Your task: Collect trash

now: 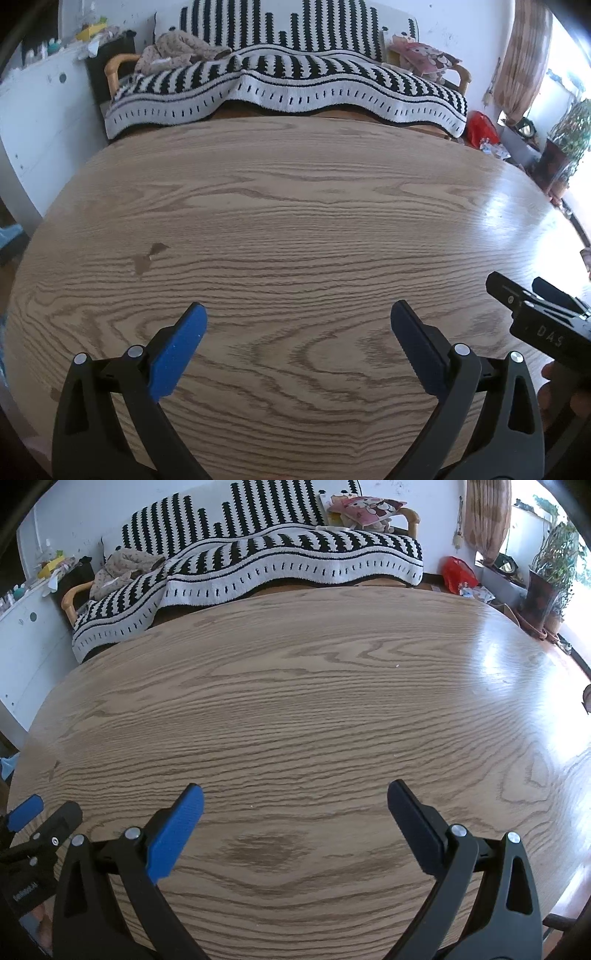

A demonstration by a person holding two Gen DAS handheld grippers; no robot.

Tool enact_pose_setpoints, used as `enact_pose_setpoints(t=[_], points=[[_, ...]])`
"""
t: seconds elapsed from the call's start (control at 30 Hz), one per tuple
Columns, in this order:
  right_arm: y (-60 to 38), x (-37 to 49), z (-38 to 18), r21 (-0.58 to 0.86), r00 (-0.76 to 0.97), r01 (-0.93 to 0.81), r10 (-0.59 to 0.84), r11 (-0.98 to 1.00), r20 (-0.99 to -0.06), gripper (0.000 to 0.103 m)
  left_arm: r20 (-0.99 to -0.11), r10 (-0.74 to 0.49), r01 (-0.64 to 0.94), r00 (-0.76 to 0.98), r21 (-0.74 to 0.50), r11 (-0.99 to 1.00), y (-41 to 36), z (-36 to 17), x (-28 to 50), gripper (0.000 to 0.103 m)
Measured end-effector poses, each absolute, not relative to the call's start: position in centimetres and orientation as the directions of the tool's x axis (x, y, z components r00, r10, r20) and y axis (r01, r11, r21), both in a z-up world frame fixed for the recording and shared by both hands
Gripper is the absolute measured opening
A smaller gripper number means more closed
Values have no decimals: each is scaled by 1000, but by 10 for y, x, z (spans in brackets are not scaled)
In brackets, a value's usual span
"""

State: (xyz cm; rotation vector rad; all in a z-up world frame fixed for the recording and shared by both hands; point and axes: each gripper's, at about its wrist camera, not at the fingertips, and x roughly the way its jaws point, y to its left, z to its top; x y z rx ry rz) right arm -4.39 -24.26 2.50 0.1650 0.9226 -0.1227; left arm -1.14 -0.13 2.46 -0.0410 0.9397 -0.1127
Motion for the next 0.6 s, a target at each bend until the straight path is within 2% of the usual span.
enact_pose_setpoints(t=[0.17, 0.6], points=[[-247, -45, 27, 106, 600, 189, -30, 976, -799, 96, -786, -185, 65, 590, -182, 981, 5, 26, -12, 97], [-246, -46, 28, 102, 592, 182, -26, 978, -805, 96, -791, -134, 97, 597, -94, 991, -8, 24, -10, 97]])
